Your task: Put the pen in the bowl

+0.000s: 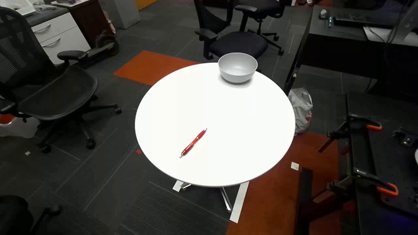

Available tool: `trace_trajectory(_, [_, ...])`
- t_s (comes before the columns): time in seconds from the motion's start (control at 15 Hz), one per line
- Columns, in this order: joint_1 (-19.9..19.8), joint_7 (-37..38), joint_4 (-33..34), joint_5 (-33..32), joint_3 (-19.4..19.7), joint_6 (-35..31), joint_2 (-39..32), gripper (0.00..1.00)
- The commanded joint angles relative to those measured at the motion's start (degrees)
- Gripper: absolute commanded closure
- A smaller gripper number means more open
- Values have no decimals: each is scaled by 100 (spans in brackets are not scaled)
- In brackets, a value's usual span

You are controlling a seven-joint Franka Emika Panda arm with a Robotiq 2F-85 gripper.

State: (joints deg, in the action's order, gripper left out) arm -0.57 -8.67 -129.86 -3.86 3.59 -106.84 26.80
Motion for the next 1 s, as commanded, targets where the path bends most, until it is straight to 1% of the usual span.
trace_trajectory(0.0, [-10, -3, 9, 6, -9, 9, -3, 0])
trace_trajectory(0.4, [-10, -3, 9, 6, -9, 9, -3, 0])
trace_trajectory(0.6, [121, -219, 76, -65, -83, -294, -391, 0])
trace_trajectory(0.73, [270, -572, 92, -151, -161, -504, -720, 0])
trace_trajectory(0.93, [487, -1112, 118, -199, -321, -1019, -1311, 0])
